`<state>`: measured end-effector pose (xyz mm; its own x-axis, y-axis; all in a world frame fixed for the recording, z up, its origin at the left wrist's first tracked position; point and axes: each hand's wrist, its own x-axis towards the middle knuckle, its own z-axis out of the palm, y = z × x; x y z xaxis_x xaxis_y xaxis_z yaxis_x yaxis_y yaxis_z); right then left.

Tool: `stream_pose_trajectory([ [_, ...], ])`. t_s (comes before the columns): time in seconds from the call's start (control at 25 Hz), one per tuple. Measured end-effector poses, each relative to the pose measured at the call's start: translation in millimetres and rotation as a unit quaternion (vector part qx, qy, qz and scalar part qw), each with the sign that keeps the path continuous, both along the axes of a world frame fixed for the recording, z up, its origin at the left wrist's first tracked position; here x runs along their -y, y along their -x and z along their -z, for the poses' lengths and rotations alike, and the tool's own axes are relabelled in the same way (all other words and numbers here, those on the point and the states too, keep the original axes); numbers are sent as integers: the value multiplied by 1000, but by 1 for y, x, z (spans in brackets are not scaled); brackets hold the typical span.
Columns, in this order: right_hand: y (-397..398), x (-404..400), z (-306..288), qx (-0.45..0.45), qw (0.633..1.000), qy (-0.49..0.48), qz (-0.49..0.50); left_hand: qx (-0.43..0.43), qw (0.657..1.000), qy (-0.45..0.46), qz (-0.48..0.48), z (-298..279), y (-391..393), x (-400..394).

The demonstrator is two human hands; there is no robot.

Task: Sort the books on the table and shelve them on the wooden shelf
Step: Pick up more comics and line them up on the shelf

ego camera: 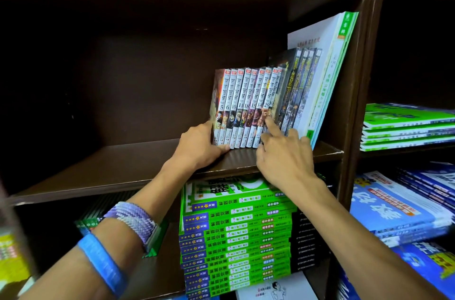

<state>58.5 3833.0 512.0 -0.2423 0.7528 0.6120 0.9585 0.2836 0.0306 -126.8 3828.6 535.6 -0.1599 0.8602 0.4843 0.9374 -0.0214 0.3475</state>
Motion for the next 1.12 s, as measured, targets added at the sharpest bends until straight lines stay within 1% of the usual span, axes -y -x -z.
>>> stream_pose_trajectory([
  [0.04,1,2,4,0,1000,-26,1,13,1000,-8,9,0,2,2],
  [0.12,3,5,13,11,998,-53,-7,4,1000,-30,4,2,1,1],
  [0.2,4,0,14,8,1000,-22,-18,-8,999,-42,2,3,0,-2],
  [0.28,3,-3,8,11,1000,8,-19,5,999,-37,8,3,1,-3],
  [0.4,1,-2,12,33,999,-13,-33,53,998,-13,30,3,8,-1],
  [0.48,-1,-2,14,29,999,4,-43,120,992,-3,47,4,14,0],
  [0.52,0,-4,12,25,999,16,-43,141,989,-1,44,4,16,-1],
  [0.64,3,-7,4,23,998,36,-49,142,989,-14,27,4,16,-2],
  [0.76,1,-7,12,27,997,14,-71,156,987,-21,30,2,13,-1],
  [0.84,-1,-10,15,22,996,20,-79,143,989,-23,19,2,12,1],
  [1.0,-1,-13,23,-4,995,29,-93,59,997,-47,-12,4,4,6],
  [1.12,-3,-8,32,-30,994,28,-104,55,998,-22,-5,0,1,16],
])
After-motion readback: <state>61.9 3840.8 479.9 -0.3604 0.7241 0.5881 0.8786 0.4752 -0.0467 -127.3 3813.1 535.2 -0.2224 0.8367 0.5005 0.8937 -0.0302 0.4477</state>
